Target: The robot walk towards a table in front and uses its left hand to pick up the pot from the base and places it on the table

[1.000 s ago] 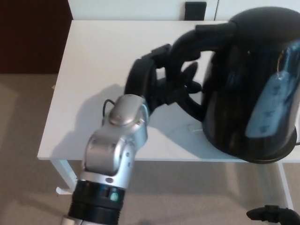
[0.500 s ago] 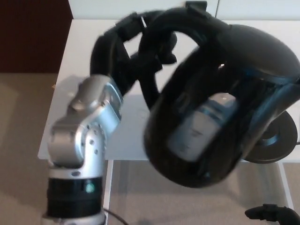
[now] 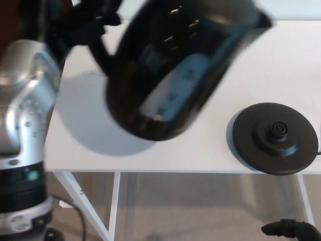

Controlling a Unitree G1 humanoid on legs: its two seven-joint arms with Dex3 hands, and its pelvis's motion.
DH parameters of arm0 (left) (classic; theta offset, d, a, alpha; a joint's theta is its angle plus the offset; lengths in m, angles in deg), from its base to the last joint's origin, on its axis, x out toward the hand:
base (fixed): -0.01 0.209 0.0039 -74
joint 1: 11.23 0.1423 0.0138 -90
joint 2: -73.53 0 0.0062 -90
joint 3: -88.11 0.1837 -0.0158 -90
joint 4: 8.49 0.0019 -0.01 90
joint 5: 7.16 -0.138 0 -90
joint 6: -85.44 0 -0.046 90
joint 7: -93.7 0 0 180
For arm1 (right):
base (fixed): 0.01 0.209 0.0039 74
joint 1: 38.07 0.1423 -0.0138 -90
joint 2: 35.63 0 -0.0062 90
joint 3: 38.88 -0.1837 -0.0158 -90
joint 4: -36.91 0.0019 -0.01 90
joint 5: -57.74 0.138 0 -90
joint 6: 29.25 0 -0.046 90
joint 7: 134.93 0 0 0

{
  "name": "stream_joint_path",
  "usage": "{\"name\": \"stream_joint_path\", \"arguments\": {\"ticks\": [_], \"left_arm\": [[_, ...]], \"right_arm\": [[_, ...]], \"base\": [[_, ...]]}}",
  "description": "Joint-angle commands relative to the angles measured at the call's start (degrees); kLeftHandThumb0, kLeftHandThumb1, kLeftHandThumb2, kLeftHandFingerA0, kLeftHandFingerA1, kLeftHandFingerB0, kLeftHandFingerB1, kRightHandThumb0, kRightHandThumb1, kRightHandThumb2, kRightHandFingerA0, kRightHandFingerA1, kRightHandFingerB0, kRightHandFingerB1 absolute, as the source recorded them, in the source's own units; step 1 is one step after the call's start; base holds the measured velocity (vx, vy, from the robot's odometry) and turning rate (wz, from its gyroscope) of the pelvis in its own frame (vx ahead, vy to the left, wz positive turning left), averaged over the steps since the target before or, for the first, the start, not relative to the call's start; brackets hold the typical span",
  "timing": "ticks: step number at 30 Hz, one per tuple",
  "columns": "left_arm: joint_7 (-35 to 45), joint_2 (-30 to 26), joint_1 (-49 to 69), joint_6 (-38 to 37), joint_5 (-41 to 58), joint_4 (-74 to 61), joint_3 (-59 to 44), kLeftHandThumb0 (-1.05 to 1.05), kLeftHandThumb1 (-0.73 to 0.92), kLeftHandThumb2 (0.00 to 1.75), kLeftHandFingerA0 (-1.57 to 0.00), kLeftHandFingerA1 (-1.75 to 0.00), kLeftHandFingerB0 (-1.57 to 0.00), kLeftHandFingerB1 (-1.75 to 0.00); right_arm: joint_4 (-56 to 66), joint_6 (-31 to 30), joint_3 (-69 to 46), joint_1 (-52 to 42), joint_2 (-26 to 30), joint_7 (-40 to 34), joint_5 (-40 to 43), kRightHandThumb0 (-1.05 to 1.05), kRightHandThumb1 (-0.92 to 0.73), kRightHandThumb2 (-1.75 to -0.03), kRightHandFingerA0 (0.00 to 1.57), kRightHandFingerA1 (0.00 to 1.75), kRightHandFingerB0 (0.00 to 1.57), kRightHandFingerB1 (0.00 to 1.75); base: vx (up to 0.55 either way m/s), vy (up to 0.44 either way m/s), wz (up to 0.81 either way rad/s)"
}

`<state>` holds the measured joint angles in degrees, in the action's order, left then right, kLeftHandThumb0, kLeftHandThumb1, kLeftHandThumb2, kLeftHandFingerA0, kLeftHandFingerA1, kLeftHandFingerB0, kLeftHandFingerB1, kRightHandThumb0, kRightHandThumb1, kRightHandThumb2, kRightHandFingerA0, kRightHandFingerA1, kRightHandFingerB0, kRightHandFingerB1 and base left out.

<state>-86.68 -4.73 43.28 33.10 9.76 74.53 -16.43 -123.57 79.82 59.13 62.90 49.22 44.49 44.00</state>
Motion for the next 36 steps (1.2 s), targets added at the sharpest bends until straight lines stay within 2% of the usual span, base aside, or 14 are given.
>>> {"name": "stream_joint_path", "arguments": {"ticks": [1, 4, 5, 6, 7, 9, 13, 14, 16, 22, 23, 28, 35, 36], "left_arm": [[1.39, -3.30, 0.30, -4.80, -0.19, 2.93, -2.08, -0.16, 0.83, 0.65, -0.90, -1.44, -0.64, -1.00], [0.49, -4.42, 0.42, -6.28, -2.14, 4.38, -1.36, -0.18, 0.82, 0.66, -0.91, -1.38, -0.66, -0.98], [0.14, -5.06, 0.61, -7.23, -3.53, 5.01, -0.53, -0.17, 0.83, 0.66, -0.95, -1.35, -0.67, -0.95], [-0.51, -6.08, 1.21, -9.89, -6.72, 6.10, 1.59, -0.16, 0.83, 0.65, -1.07, -1.26, -0.69, -0.90], [-1.34, -7.27, 1.98, -13.35, -10.64, 7.42, 4.33, -0.16, 0.83, 0.65, -1.07, -1.26, -0.69, -0.90], [-3.48, -8.39, 2.27, -15.38, -14.74, 8.64, 7.63, -0.16, 0.83, 0.65, -1.07, -1.24, -0.71, -0.93], [-5.87, -9.02, 2.42, -18.87, -18.19, 11.14, 10.71, -0.15, 0.83, 0.65, -1.04, -1.25, -0.71, -0.95], [-6.36, -9.08, 2.50, -20.18, -19.43, 12.36, 12.20, -0.14, 0.82, 0.64, -0.99, -1.26, -0.71, -0.95], [-8.08, -8.37, 2.22, -21.64, -22.33, 14.80, 15.97, -0.12, 0.83, 0.64, -1.03, -1.27, -0.73, -0.91], [-10.02, -6.31, 0.45, -25.25, -22.52, 19.34, 18.13, -0.12, 0.82, 0.64, -0.95, -1.29, -0.71, -0.93], [-10.19, -6.11, 0.24, -25.89, -22.41, 19.96, 18.20, -0.13, 0.83, 0.65, -0.94, -1.24, -0.72, -0.92], [-10.51, -5.32, -0.29, -27.05, -21.98, 21.35, 17.95, -0.15, 0.83, 0.65, -0.93, -1.31, -0.69, -0.97], [-10.00, -3.74, 0.99, -28.20, -21.06, 21.20, 16.43, -0.11, 0.82, 0.65, -0.91, -1.31, -0.70, -0.95], [-9.76, -3.23, 2.37, -26.37, -20.53, 20.57, 16.13, -0.13, 0.82, 0.64, -1.06, -1.01, -0.66, -0.55]], "right_arm": [[-0.27, -0.84, -0.08, -0.52, 0.17, -0.45, -0.21, -0.40, -0.60, -0.60, 0.73, 0.48, 0.59, 0.44], [-0.23, -0.65, -0.37, -0.57, 0.25, -0.07, 0.16, -0.40, -0.60, -0.60, 0.72, 0.48, 0.58, 0.44], [-0.30, -0.47, -0.30, -0.59, 0.33, -0.11, 0.06, -0.39, -0.60, -0.59, 0.73, 0.48, 0.59, 0.44], [-0.34, -0.64, -0.24, -0.56, 0.31, -0.18, -0.03, -0.37, -0.63, -0.57, 0.74, 0.47, 0.60, 0.43], [-0.35, -1.02, -0.21, -0.49, 0.24, -0.23, -0.06, -0.37, -0.63, -0.57, 0.74, 0.47, 0.60, 0.43], [-0.30, -1.21, -0.25, -0.52, 0.23, -0.18, 0.02, -0.36, -0.63, -0.59, 0.73, 0.47, 0.60, 0.43], [-0.21, -0.81, -0.22, -0.62, 0.31, -0.10, 0.01, -0.40, -0.60, -0.59, 0.73, 0.48, 0.58, 0.44], [-0.20, -0.78, -0.27, -0.75, 0.22, -0.21, 0.07, -0.37, -0.63, -0.59, 0.74, 0.48, 0.60, 0.44], [-0.23, -0.71, -0.56, -0.93, -0.03, -0.07, 0.44, -0.40, -0.60, -0.59, 0.72, 0.48, 0.58, 0.43], [-0.13, -0.56, -0.30, -0.46, 0.17, 0.01, 0.12, -0.42, -0.60, -0.60, 0.72, 0.49, 0.58, 0.44], [-0.07, -0.63, -0.26, -0.41, 0.20, -0.11, 0.06, -0.38, -0.63, -0.59, 0.74, 0.47, 0.60, 0.43], [0.05, -0.76, -0.38, -0.12, 0.21, -0.10, 0.16, -0.37, -0.63, -0.59, 0.76, 0.47, 0.60, 0.43], [0.34, -0.31, -0.34, -0.64, 0.36, -0.11, 0.07, -0.37, -0.63, -0.59, 0.77, 0.47, 0.61, 0.43], [0.21, -0.74, -0.36, -0.43, 0.21, -0.02, 0.11, -0.36, -0.63, -0.59, 0.74, 0.47, 0.60, 0.43]], "base": [[0.00, 0.000, 0.00], [0.00, 0.000, 0.03], [0.00, 0.000, 0.00], [0.00, 0.000, 0.00], [0.00, 0.000, 0.00], [0.00, 0.000, 0.00], [0.00, 0.000, 0.00], [0.00, 0.000, 0.00], [0.00, 0.000, 0.00], [0.00, 0.000, 0.00], [0.00, 0.000, 0.00], [0.00, 0.000, 0.00], [0.00, 0.000, 0.00], [0.00, 0.000, 0.00]]}}
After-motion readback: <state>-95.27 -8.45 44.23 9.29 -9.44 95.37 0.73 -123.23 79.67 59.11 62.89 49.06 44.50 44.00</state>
